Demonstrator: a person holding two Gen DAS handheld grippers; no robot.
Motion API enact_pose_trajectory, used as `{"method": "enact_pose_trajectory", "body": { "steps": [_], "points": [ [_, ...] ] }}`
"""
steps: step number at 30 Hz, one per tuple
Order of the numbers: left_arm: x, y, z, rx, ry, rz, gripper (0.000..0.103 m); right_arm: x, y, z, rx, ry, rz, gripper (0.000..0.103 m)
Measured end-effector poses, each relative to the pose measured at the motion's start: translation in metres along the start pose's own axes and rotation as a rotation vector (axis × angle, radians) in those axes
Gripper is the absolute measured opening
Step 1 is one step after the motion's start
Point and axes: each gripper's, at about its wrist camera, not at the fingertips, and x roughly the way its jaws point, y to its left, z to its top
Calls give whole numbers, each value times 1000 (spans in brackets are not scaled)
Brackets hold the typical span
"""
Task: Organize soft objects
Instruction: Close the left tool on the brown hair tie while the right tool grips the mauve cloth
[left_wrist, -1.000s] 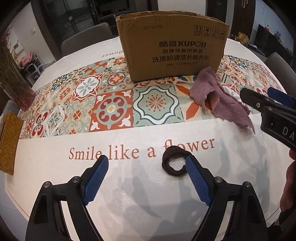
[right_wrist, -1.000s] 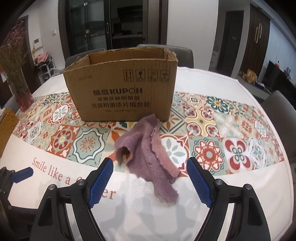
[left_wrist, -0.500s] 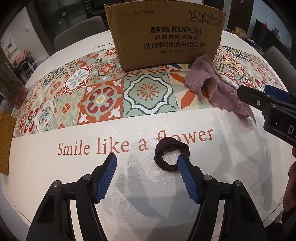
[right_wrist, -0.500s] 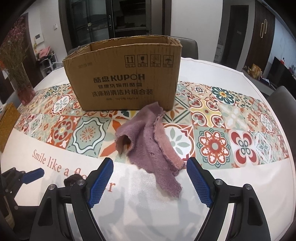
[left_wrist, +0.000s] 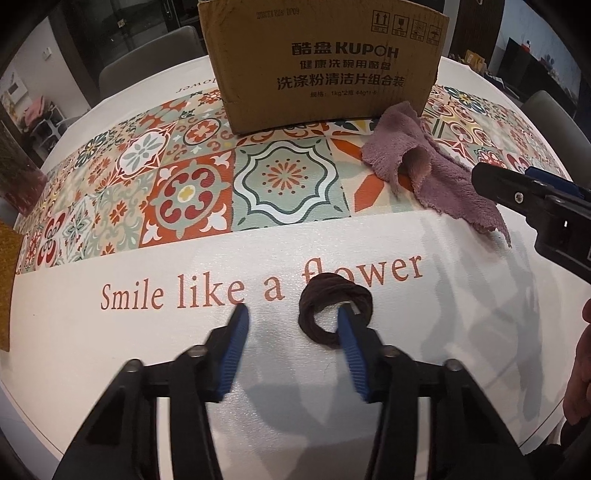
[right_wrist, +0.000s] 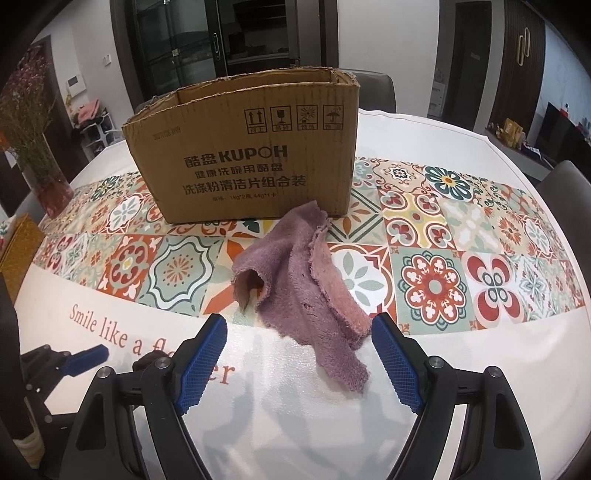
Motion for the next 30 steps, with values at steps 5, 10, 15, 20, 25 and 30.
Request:
{"method": "enact_pose_trajectory", "body": {
  "steps": [5,10,15,20,25,30],
  "points": [
    [4,-2,0,8,11,-27,15,1,0,0,2,4,2,81],
    [5,-4,-1,19,15,-29,7,4,0,1,-1,6,1,81],
    [4,-4,2,30,4,-20,5,12,-2,3,-3,19,-6,81],
    [3,-3,6,28,-5,-15,5,21,-3,4,-9,32,-3,78],
    [6,-2,11,24,-6,-13,5,36,-4,5,-14,63,14,60],
    [9,-3,16,24,-3,-14,5,52,-8,4,-5,95,11,46]
  ]
}}
